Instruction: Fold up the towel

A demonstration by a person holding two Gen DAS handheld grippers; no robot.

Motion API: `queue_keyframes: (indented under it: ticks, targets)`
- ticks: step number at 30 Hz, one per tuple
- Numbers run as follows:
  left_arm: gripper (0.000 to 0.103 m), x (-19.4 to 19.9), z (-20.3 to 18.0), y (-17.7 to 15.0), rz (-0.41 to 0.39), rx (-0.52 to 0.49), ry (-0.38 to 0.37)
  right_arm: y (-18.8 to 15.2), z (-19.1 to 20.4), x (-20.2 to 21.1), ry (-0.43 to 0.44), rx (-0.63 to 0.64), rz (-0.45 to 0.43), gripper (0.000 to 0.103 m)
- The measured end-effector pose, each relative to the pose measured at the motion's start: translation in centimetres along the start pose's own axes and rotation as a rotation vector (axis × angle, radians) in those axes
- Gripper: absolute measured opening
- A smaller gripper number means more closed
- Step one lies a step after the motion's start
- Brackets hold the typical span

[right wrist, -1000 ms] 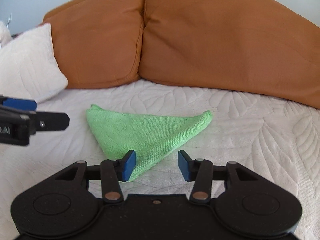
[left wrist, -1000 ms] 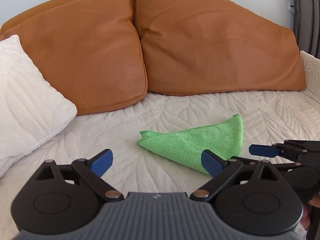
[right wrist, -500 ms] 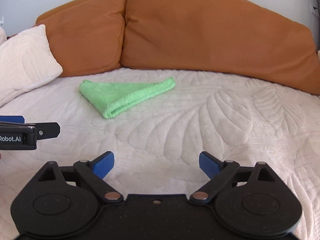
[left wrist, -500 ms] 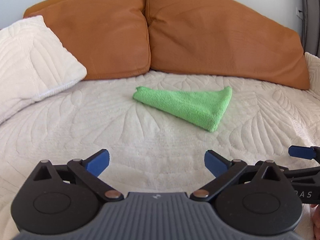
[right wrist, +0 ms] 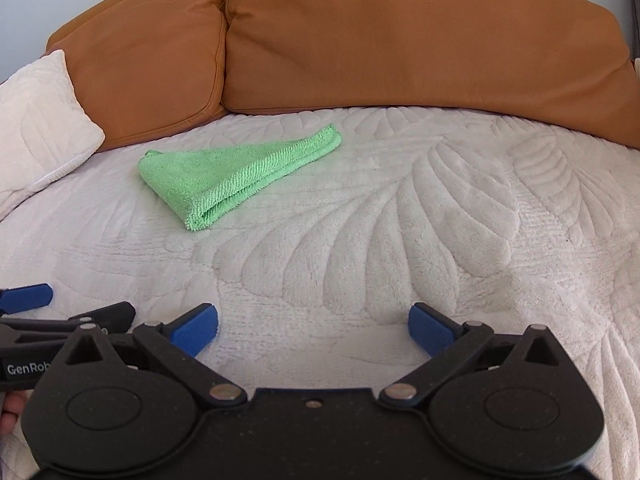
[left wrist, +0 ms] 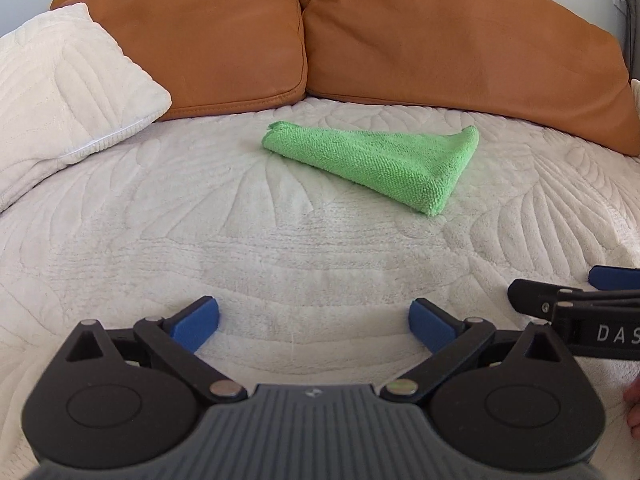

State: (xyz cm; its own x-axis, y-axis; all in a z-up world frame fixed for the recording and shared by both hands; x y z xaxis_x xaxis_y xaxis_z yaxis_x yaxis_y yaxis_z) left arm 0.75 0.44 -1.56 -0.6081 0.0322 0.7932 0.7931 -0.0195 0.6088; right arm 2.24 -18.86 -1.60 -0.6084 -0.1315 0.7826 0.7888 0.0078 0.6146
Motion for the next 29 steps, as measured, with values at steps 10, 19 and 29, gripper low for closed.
queue_keyframes:
  ticks: [10,19,29]
  targets:
    - [0.103,0.10,-0.10,-0.20,-0.006,-0.003,0.004,-0.18,-0.04,0.05,0.000,-0.003,-0.005,0.103]
    - [0.103,0.25,-0.22,-0.21,-0.009,-0.003,0.006,-0.11,-0.03,-0.01,0.000,-0.002,-0.004,0.103]
    - [0.103,0.34,-0.28,-0.14,-0.012,-0.003,0.010,0.00,-0.06,0.14,-0.001,-0.001,-0.001,0.103]
Point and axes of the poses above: each gripper's, at about its wrist camera, not at the fingertips, and x roughly against the way its jaws point, z to its left, y to its top, the point moved 4 cm from there along -x, roughly the way its jaws point, and after that the axes turned 15 degrees about z, right-handed, at the moved point
